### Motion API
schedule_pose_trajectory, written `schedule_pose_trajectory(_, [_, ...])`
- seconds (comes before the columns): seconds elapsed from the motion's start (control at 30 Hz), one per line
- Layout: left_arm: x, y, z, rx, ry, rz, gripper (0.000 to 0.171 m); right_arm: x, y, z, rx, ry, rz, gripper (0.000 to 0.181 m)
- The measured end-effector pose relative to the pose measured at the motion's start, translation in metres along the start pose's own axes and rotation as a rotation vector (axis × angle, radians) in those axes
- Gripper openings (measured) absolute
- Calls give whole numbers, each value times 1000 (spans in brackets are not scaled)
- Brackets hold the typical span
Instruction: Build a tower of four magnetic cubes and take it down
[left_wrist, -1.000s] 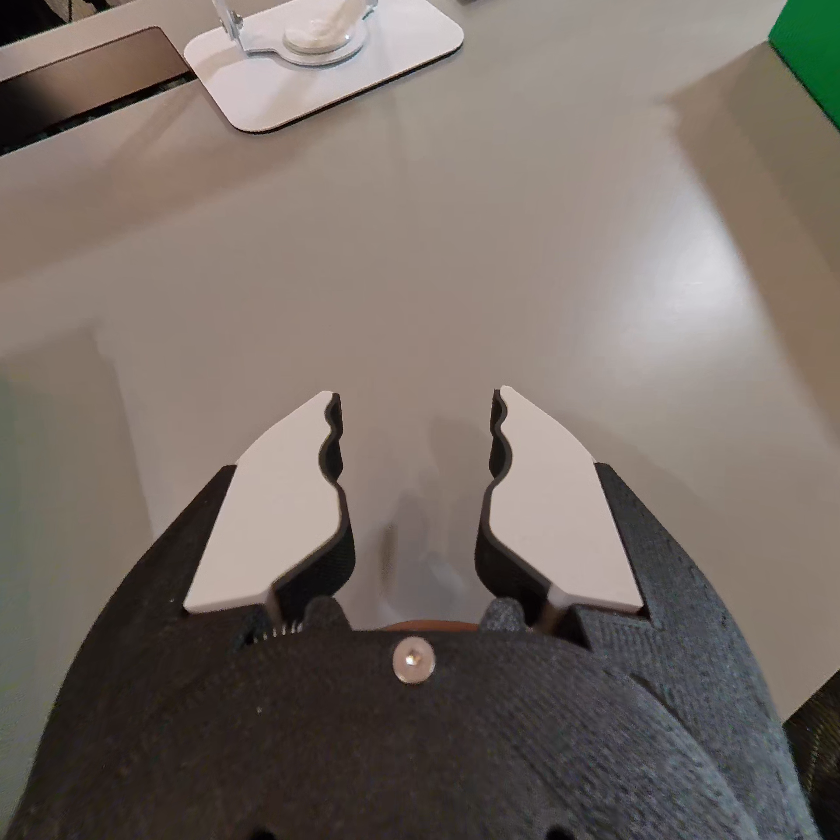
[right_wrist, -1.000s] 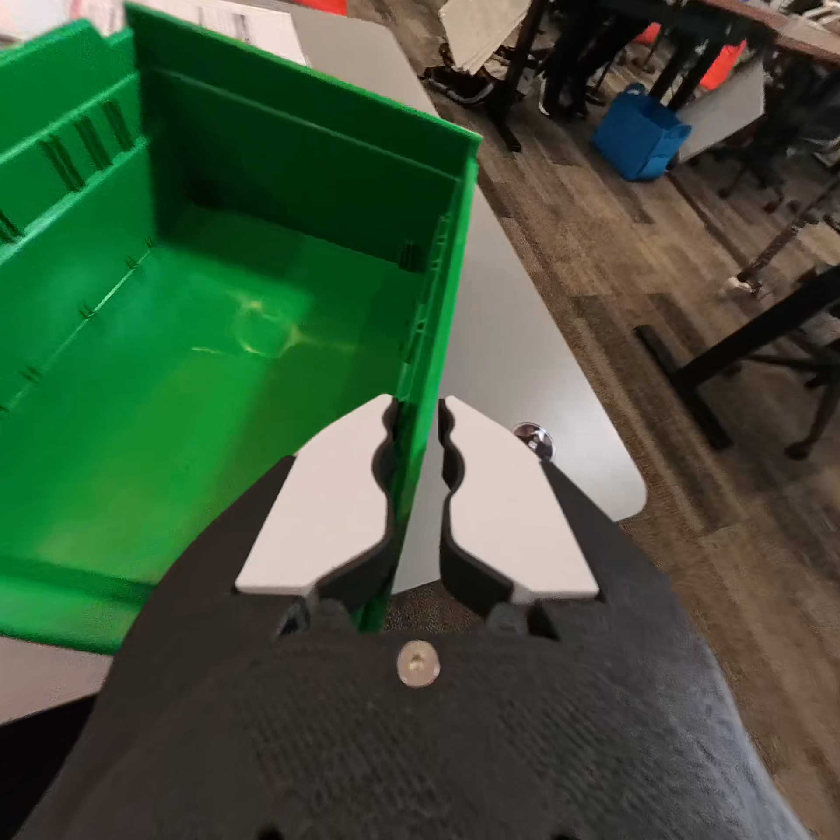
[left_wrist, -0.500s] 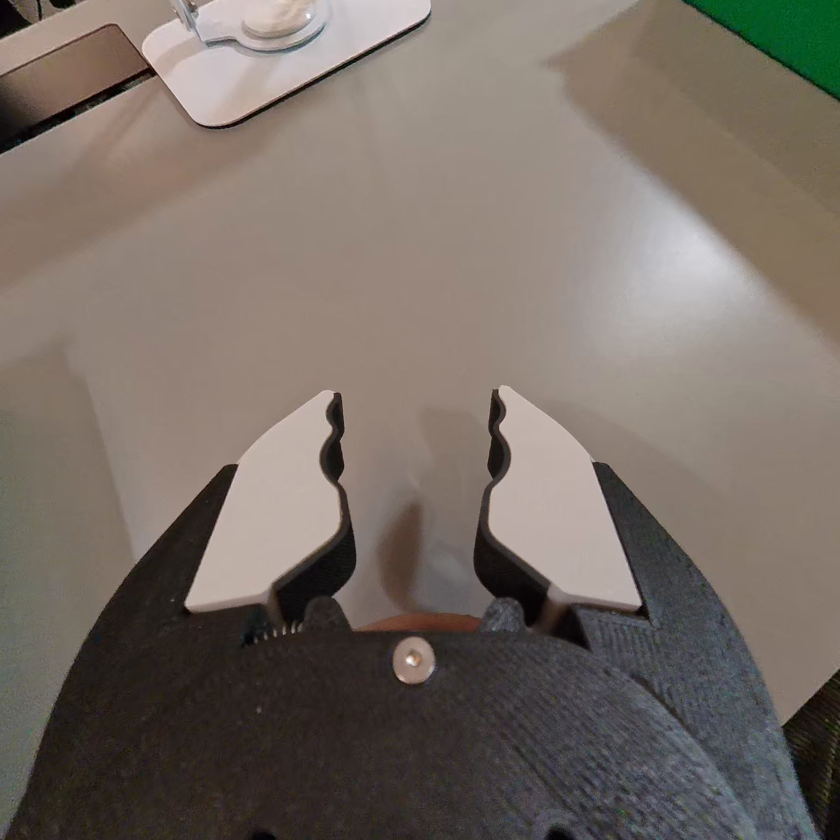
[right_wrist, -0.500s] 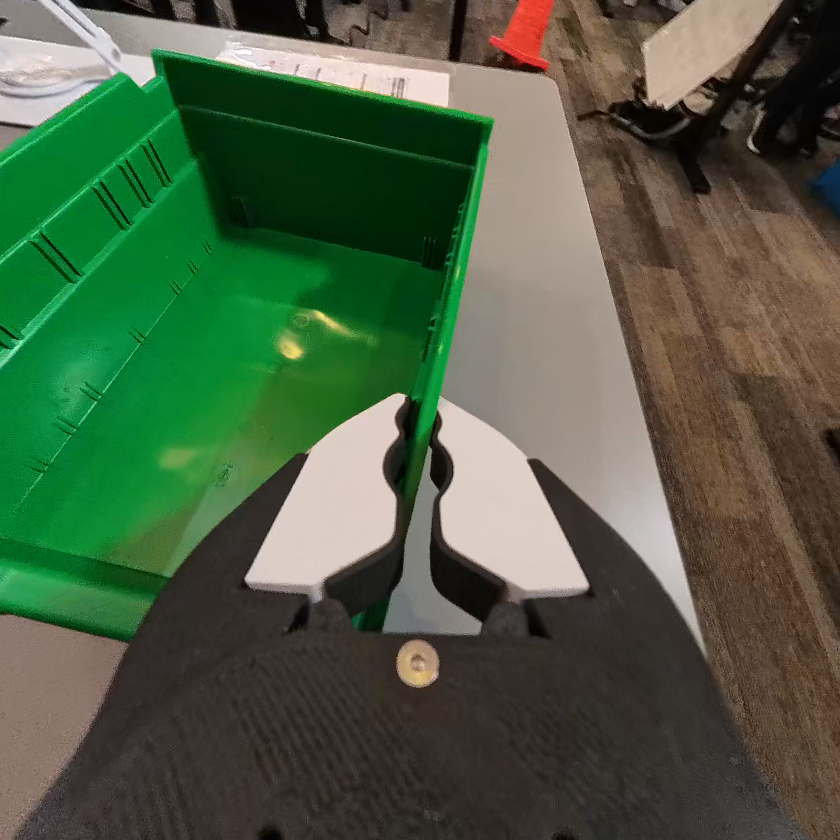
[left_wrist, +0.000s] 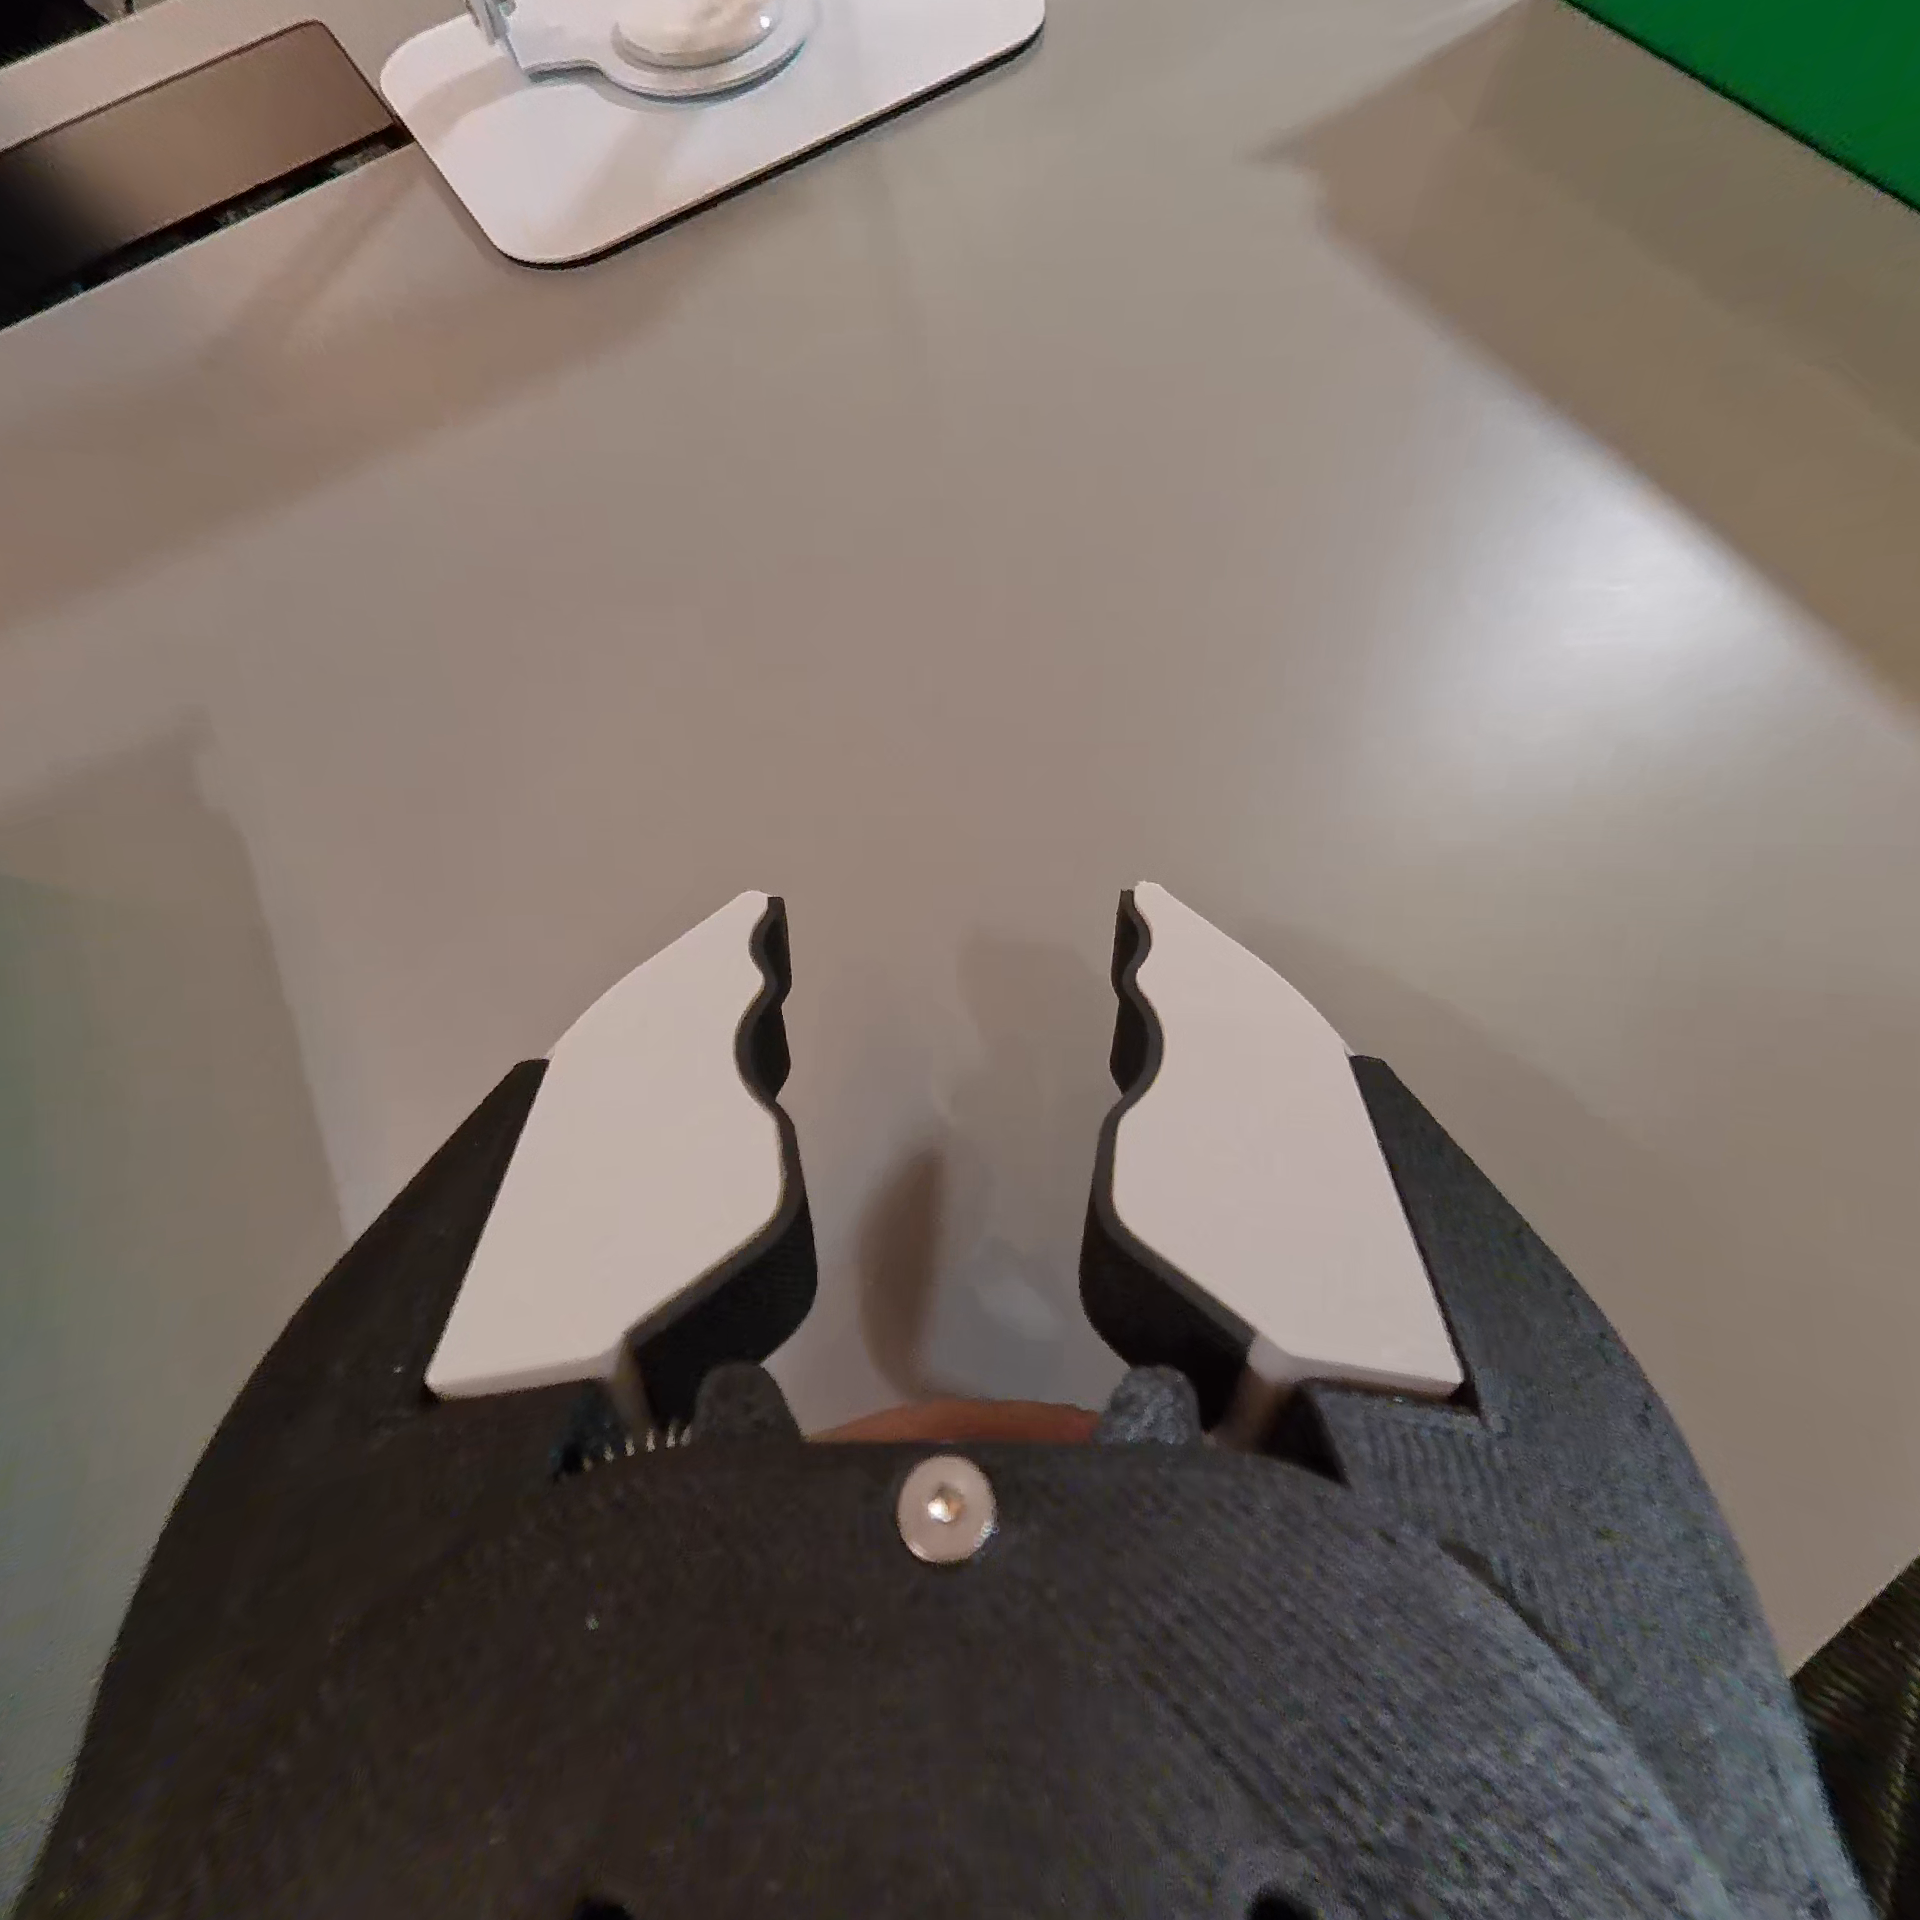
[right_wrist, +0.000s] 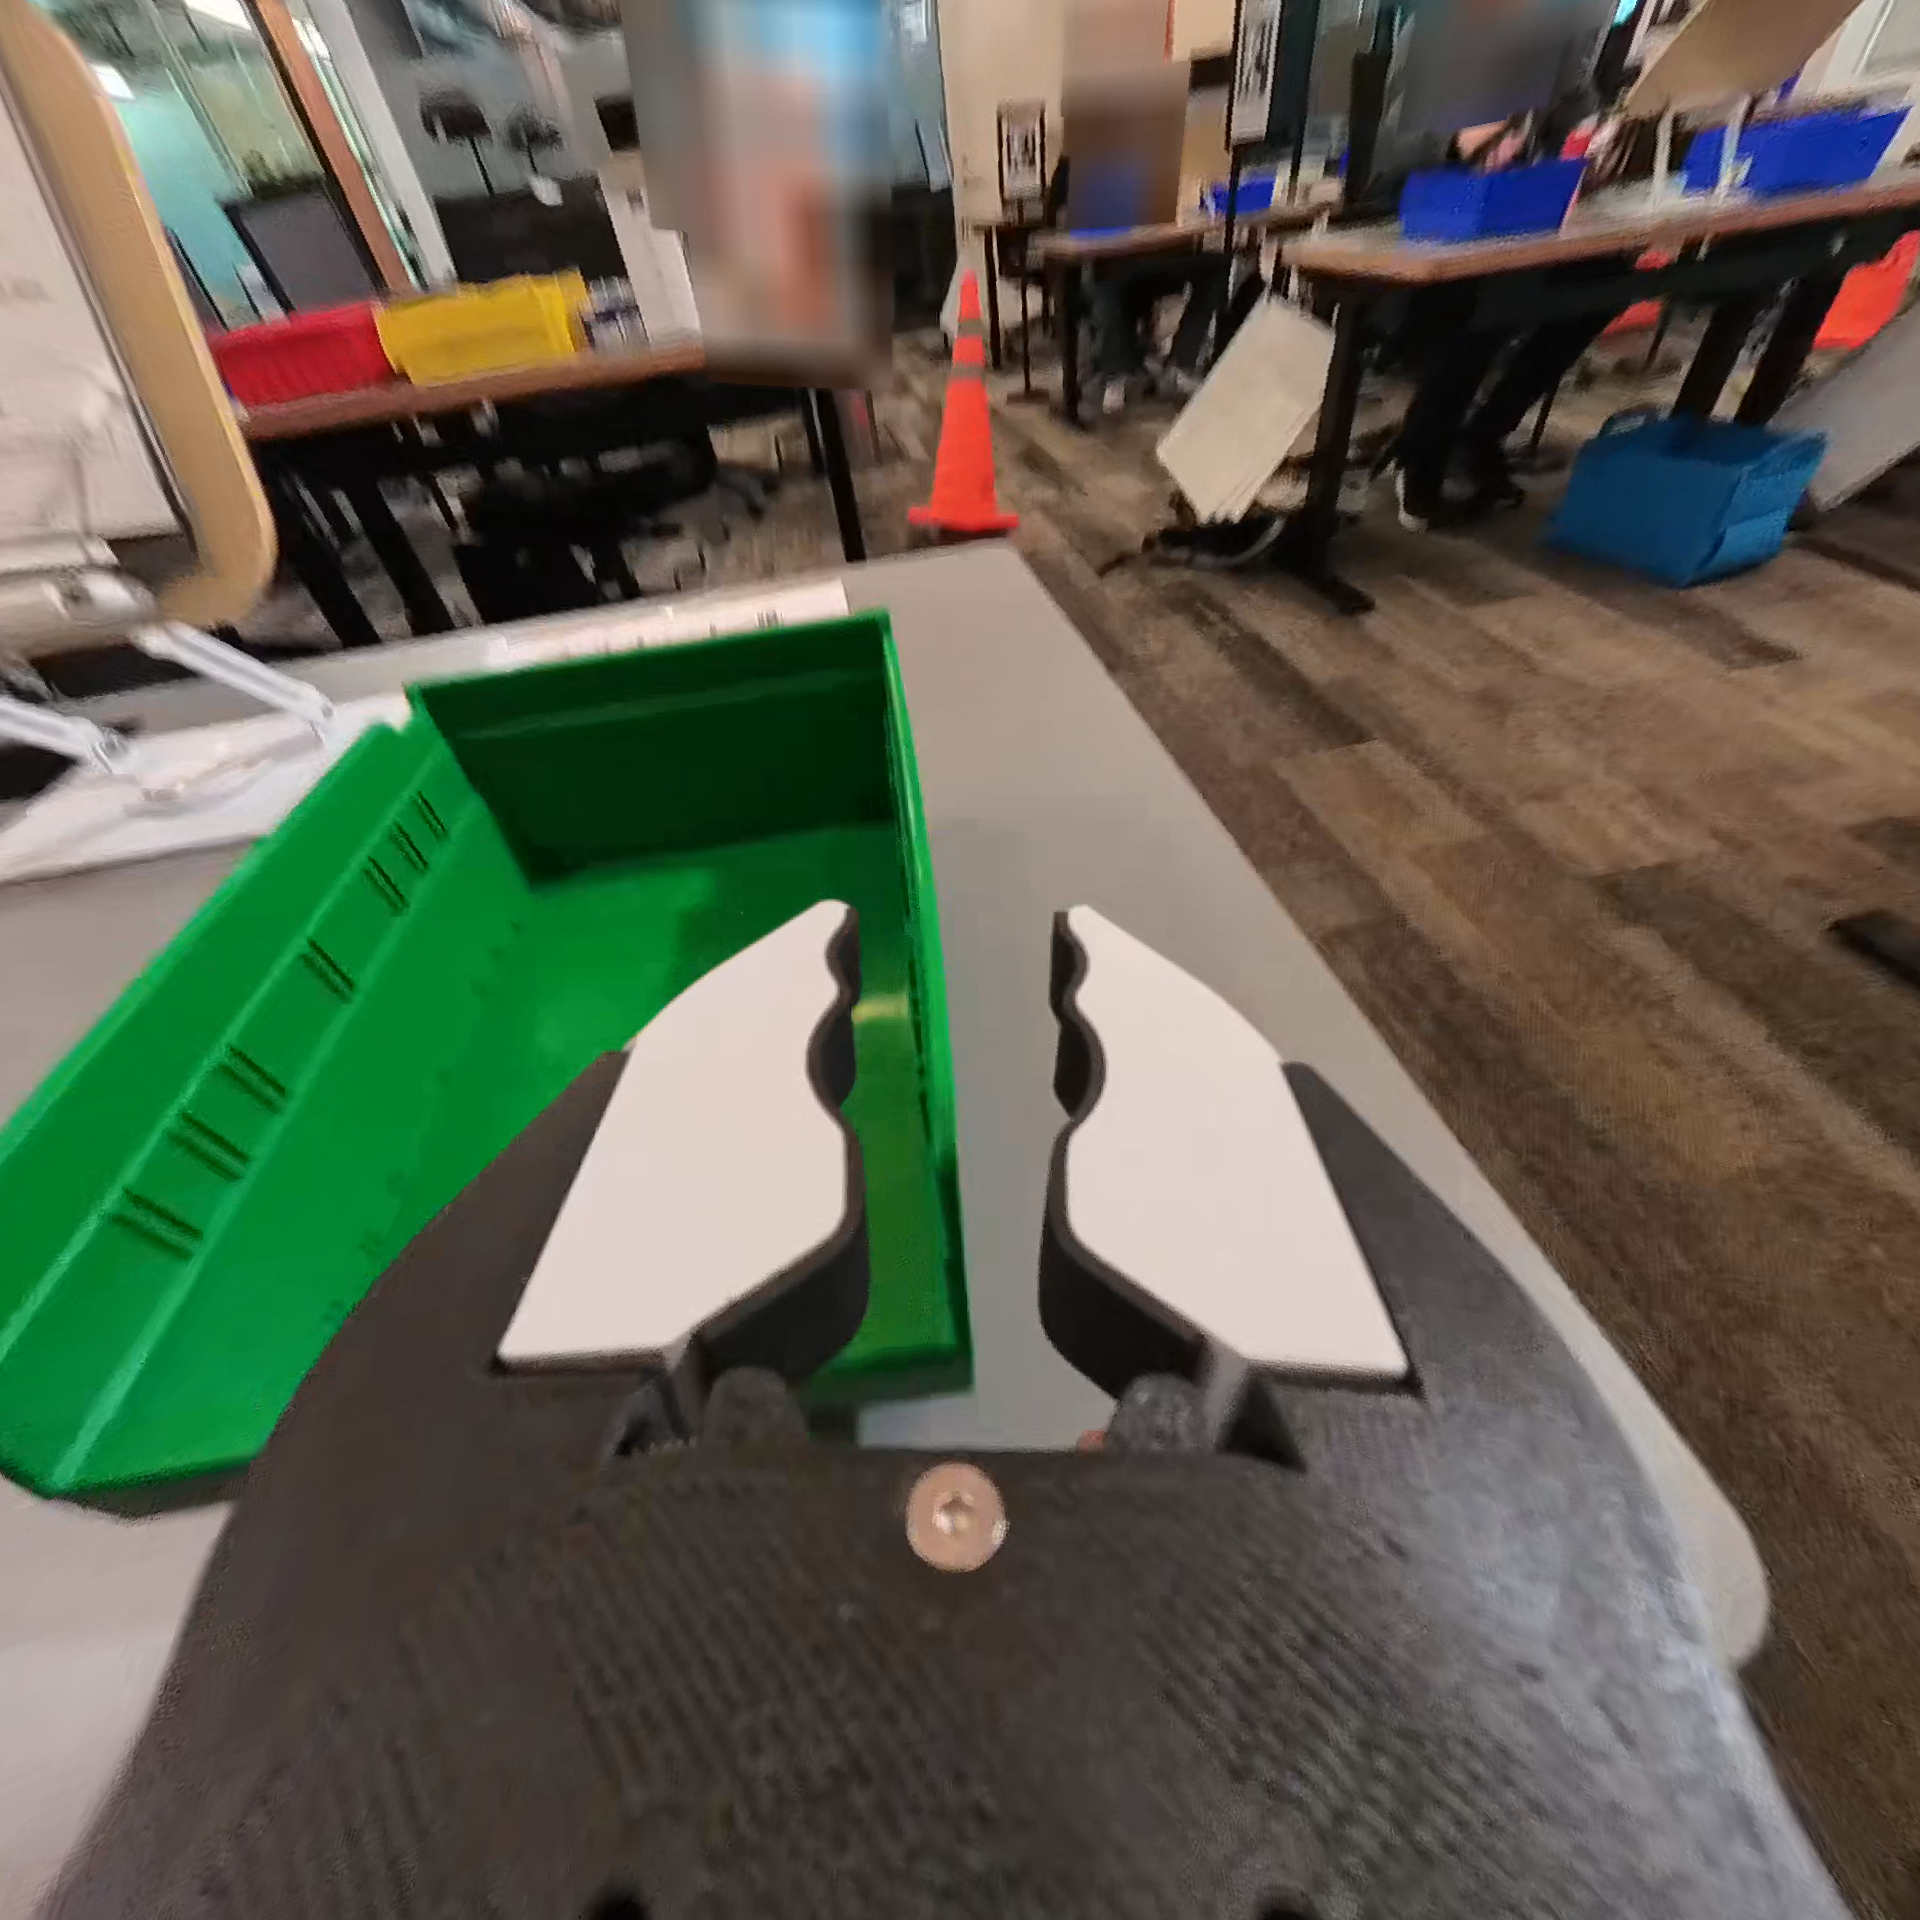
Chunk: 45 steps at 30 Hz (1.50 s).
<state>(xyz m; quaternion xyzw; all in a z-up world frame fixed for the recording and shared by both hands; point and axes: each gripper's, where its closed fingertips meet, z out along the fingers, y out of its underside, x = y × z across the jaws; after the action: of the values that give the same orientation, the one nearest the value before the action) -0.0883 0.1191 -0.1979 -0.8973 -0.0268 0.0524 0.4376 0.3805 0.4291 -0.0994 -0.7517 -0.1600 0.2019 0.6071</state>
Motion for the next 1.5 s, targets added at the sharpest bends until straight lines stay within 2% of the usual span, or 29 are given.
schedule_pose_trajectory(0.1, [0, 0, -1, -1, -2, 2, 61, 4, 32, 0, -115, 53, -63, 36])
schedule_pose_trajectory(0.2, [1, 0, -1, 1, -4, 4, 61, 4, 53, 4, -209, 69, -145, 18])
schedule_pose_trajectory(0.23, [1, 0, -1, 1, -5, 5, 61, 1, 55, 7, -217, 50, -160, 8])
schedule_pose_trajectory(0.47, [2, 3, 2, -19, -8, 20, 61, 4, 51, 27, -238, -45, -53, 5])
schedule_pose_trajectory(0.6, [0, 6, -2, -19, -16, 17, 60, 9, 49, 30, -241, -2, -105, 9])
schedule_pose_trajectory(0.67, [-3, 7, -4, -15, -24, 6, 60, 10, 38, 29, -200, 43, -169, 35])
schedule_pose_trajectory(0.7, [-5, 7, -5, -10, -26, -3, 60, 7, 27, 26, -158, 50, -196, 42])
schedule_pose_trajectory(0.87, [-8, 7, -12, 13, -32, -34, 61, -29, -47, 2, 154, -2, -160, 49])
schedule_pose_trajectory(1.0, [-15, 0, -28, 72, -82, -55, 61, -86, -92, -15, 351, -99, -140, 55])
schedule_pose_trajectory(1.07, [-16, -6, -40, 109, -78, -66, 53, -133, -105, -26, 465, -213, -65, 61])
schedule_pose_trajectory(1.13, [-20, -12, -54, 131, -72, -101, 53, -184, -103, -33, 536, -344, 50, 58])
schedule_pose_trajectory(1.2, [-29, -19, -73, 155, -85, -135, 55, -239, -82, -31, 497, -464, 119, 59])
schedule_pose_trajectory(1.33, [-70, -31, -123, 227, -186, -128, 69, -339, -18, -21, 251, -691, 128, 59])
schedule_pose_trajectory(1.4, [-98, -24, -143, 201, -271, -112, 74, -368, 0, -23, 171, -784, 149, 58])
schedule_pose_trajectory(1.5, [-140, 8, -162, 87, -406, -142, 79, -394, 24, -24, 94, -858, 64, 57])
